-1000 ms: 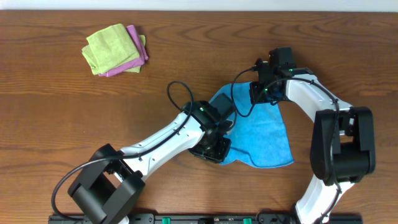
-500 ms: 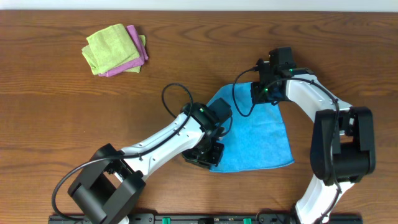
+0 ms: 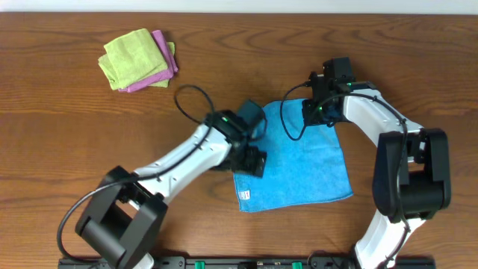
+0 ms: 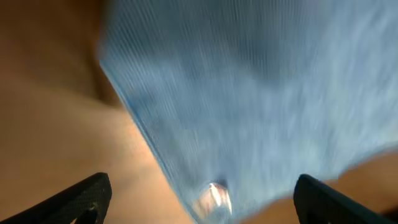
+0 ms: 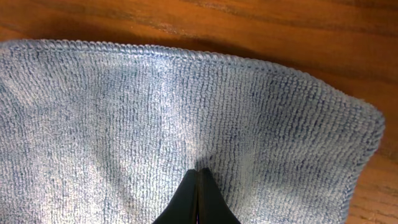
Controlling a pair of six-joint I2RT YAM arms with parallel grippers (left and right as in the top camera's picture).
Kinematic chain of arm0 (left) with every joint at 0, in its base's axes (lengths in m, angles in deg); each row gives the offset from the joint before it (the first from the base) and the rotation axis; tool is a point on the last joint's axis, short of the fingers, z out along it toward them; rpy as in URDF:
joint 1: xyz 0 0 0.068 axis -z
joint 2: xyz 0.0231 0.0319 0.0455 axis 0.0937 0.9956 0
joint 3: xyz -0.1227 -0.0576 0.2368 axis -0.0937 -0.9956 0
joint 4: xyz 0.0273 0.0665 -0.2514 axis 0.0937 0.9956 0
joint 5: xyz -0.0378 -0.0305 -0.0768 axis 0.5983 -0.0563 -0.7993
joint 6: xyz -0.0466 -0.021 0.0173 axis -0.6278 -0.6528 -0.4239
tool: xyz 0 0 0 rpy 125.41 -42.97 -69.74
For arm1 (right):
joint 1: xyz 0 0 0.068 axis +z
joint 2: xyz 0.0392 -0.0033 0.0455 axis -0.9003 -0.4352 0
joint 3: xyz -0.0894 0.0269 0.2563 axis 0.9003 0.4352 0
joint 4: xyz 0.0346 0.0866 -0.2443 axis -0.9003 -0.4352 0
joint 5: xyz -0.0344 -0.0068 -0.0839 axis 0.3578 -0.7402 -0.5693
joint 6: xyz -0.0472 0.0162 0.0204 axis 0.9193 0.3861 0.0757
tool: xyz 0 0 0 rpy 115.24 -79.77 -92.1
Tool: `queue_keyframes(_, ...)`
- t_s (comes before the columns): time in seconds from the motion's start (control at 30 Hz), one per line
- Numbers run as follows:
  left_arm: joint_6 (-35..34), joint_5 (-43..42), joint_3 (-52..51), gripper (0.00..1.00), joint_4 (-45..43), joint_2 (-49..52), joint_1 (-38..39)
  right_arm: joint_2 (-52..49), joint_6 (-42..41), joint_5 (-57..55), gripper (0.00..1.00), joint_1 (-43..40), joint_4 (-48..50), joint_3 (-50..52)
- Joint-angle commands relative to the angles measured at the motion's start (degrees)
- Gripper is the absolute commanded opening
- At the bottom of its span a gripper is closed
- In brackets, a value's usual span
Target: Fold the cloth
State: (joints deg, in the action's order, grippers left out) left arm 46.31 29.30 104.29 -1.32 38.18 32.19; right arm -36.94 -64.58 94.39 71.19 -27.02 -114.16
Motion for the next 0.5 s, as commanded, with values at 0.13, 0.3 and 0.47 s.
queue_keyframes(0.13,2.0,1.0,0.2,0.98,-10.3,1.7,-7.3,-0.5,0.9,-0.6,0.01,-0.5,-0.1,-0.1)
queue_keyframes(0.3,2.4,-0.7,0.2,1.00,-11.8,3.7,-9.2,-0.5,1.1,-0.7,0.01,-0.5,-1.0,-1.2)
queue_keyframes(0.47,2.3,-3.4,0.2,0.97,-9.1,3.7,-10.4,-0.5,1.1,-2.1,0.01,-0.8,-2.0,-2.5)
